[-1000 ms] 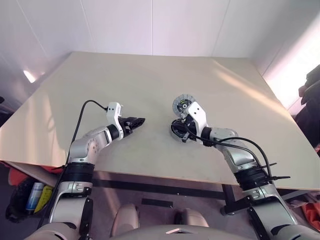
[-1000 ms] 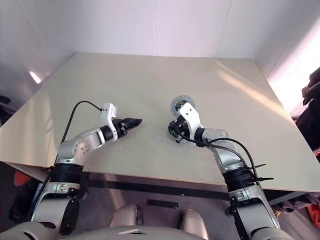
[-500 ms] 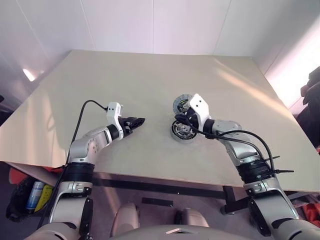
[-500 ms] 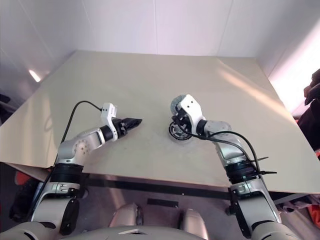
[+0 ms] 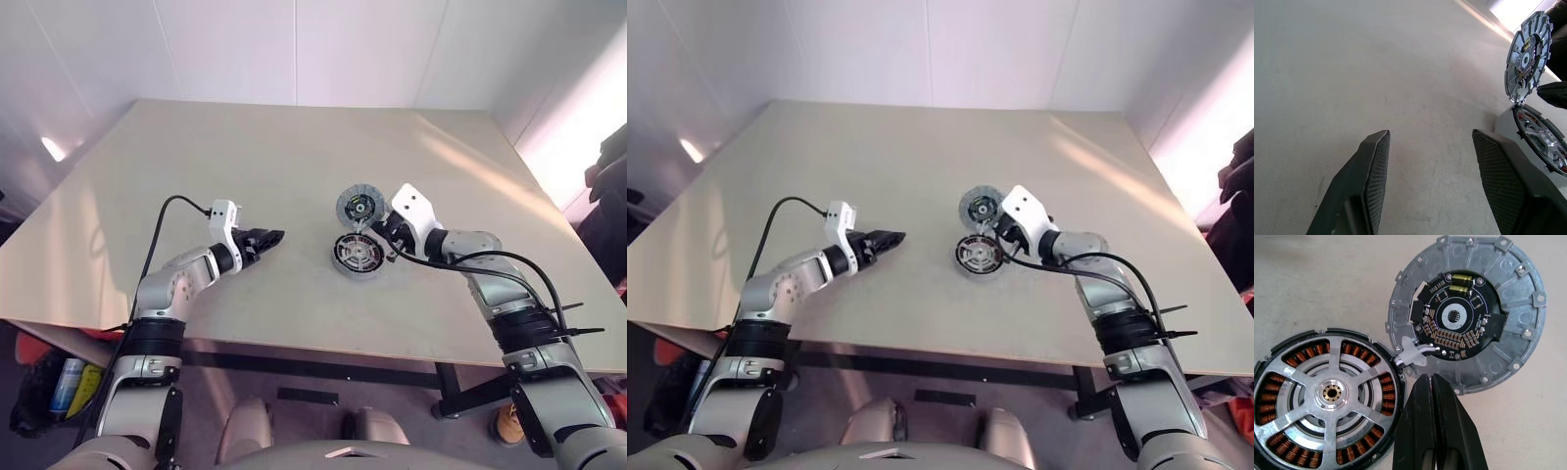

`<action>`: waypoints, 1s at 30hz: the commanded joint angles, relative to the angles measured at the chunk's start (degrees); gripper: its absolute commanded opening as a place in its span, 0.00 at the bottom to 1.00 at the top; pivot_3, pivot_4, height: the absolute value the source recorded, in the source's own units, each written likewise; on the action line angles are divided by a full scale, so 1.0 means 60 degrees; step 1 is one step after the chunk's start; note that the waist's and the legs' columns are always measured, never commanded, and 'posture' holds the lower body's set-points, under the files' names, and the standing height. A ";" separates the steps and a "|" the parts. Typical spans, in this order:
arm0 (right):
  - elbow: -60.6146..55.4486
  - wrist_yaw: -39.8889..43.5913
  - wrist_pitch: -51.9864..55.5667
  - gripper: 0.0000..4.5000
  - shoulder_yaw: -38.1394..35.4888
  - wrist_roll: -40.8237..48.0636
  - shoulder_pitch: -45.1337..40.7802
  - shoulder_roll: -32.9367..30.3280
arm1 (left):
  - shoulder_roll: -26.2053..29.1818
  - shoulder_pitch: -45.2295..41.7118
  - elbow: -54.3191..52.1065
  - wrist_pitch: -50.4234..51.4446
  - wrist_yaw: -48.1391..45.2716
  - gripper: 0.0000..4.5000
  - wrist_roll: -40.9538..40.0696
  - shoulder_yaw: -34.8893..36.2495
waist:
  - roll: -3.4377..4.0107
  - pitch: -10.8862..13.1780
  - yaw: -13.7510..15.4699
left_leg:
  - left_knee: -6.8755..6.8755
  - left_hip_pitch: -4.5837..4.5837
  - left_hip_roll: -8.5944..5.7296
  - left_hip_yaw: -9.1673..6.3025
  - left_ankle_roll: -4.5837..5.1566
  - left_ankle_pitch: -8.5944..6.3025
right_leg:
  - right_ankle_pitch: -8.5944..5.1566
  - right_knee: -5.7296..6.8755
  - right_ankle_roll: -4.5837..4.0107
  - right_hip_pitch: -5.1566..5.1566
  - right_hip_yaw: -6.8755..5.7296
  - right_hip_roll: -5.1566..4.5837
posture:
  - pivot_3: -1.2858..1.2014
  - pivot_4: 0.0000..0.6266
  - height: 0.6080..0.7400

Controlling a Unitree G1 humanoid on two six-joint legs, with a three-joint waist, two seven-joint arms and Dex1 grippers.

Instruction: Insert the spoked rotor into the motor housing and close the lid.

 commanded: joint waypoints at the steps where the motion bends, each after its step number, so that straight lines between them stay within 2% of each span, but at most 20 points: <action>1: -0.1136 0.0259 0.0046 0.00 -0.0091 0.0437 -0.0207 0.0258 | 0.0047 -0.0166 -0.0110 -0.0211 -0.0087 0.63 -0.0028 0.0041 | 0.0000 0.0000 0.0001 | 0.0002 0.0000 0.0000 0.0000 0.0001 0.0000 | 0.0000 0.0001 0.0000 0.0000 0.0000 0.0000 | 0.52 0.00 1.00; 11: -0.0810 0.0228 0.0034 0.00 0.0223 0.0276 -0.0565 0.1071 | 0.0097 -0.0067 -0.0247 -0.0165 -0.0066 0.63 -0.0056 0.0082 | 0.0000 0.0000 0.0015 | 0.0013 0.0003 0.0001 -0.0001 0.0000 0.0000 | 0.0000 0.0013 0.0000 0.0004 0.0000 -0.0001 | 0.52 0.00 1.00; 15: 0.0424 0.0247 -0.0061 0.00 0.0408 0.0309 -0.0306 0.1681 | 0.0089 0.0015 -0.0356 -0.0124 -0.0023 0.63 -0.0076 0.0092 | -0.0001 0.0000 0.0005 | 0.0013 0.0007 0.0002 -0.0001 -0.0003 0.0002 | 0.0000 0.0015 -0.0001 0.0007 0.0000 0.0000 | 0.52 0.00 1.00; 19: 0.1772 -0.0156 -0.0687 0.00 0.0638 -0.0320 -0.0343 0.1799 | 0.0054 0.0029 -0.0445 -0.0086 0.0020 0.63 -0.0096 0.0070 | -0.0002 -0.0003 0.0004 | 0.0013 0.0010 -0.0004 0.0003 -0.0006 0.0003 | 0.0000 0.0015 -0.0001 0.0010 0.0003 -0.0003 | 0.52 0.00 1.00; 23: 0.1499 -0.0042 -0.0812 0.00 0.0400 -0.0116 -0.0476 0.1696 | 0.0049 0.0014 -0.0441 -0.0083 0.0020 0.63 -0.0100 0.0062 | -0.0006 -0.0004 0.0004 | 0.0014 0.0050 0.0001 -0.0001 -0.0004 0.0001 | 0.0000 0.0015 0.0000 0.0046 0.0002 -0.0003 | 0.52 0.00 1.00; 30: 0.0178 0.0241 -0.0573 0.00 -0.0086 0.0412 -0.0568 0.1395 | 0.0026 -0.0044 -0.0386 -0.0089 -0.0008 0.63 -0.0097 0.0029 | -0.0003 -0.0002 0.0010 | 0.0014 0.0021 0.0001 -0.0003 -0.0007 0.0003 | 0.0001 0.0020 -0.0001 0.0018 0.0001 -0.0002 | 0.52 0.00 1.00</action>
